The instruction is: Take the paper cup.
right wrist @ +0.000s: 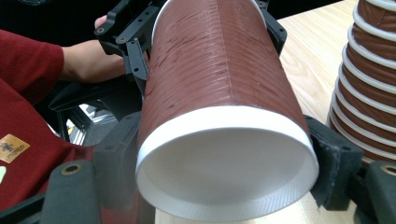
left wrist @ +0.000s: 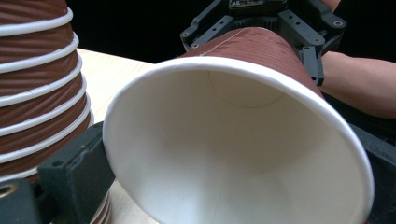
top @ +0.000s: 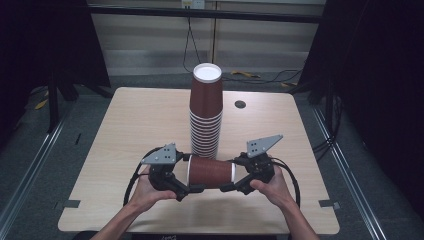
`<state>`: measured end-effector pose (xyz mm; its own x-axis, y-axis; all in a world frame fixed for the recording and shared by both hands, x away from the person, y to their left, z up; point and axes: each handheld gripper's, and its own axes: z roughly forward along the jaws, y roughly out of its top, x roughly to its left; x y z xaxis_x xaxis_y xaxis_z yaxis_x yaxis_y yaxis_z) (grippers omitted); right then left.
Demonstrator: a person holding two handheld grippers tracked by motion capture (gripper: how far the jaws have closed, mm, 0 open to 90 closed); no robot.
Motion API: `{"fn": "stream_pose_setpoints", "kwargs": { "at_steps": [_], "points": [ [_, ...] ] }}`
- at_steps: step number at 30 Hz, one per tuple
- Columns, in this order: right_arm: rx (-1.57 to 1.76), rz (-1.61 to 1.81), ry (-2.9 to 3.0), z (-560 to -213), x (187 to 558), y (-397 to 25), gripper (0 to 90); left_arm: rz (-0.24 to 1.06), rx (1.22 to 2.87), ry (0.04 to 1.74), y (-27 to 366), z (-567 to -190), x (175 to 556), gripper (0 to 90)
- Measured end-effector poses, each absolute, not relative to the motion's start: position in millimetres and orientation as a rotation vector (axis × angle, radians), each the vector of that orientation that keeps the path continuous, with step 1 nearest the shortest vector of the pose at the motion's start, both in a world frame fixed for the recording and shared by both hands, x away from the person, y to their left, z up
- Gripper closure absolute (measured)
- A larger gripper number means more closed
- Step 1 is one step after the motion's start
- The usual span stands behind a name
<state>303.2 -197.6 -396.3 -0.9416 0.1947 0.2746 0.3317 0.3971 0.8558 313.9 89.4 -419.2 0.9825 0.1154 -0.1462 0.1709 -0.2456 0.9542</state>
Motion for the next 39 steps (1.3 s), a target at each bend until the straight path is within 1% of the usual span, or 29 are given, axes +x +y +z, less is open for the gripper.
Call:
{"fn": "stream_pose_setpoints", "kwargs": {
  "at_steps": [10, 19, 23, 25, 27, 33, 39],
  "points": [
    [-0.465, -1.568, -2.515, -399.7, 304.8, -197.9, 24.1, -0.047, 1.838, 0.198, 90.0, -419.0, 313.5, 6.9],
    [-0.471, -1.556, -2.511, -401.7, 305.5, -196.7, 23.1, 0.015, 1.878, 0.184, 91.1, -411.8, 308.1, 9.1],
    [-0.483, -1.551, -2.519, -402.2, 305.6, -196.2, 21.4, 0.02, 1.885, 0.187, 92.9, -410.1, 308.3, 9.4],
    [-0.497, -1.554, -2.521, -403.5, 306.2, -196.3, 18.6, 0.019, 1.892, 0.192, 93.5, -409.9, 308.7, 9.5],
    [-0.508, -1.558, -2.521, -403.7, 307.0, -196.9, 17.7, 0.019, 1.9, 0.196, 94.8, -410.4, 310.2, 9.5],
    [-0.546, -1.576, -2.536, -402.9, 306.6, -198.0, 14.0, 0.028, 1.914, 0.248, 99.7, -412.1, 315.1, 9.5],
    [-0.588, -1.601, -2.544, -402.2, 304.8, -202.8, 14.1, 0.03, 1.931, 0.265, 102.7, -411.3, 315.6, 9.5]
  ]
}}
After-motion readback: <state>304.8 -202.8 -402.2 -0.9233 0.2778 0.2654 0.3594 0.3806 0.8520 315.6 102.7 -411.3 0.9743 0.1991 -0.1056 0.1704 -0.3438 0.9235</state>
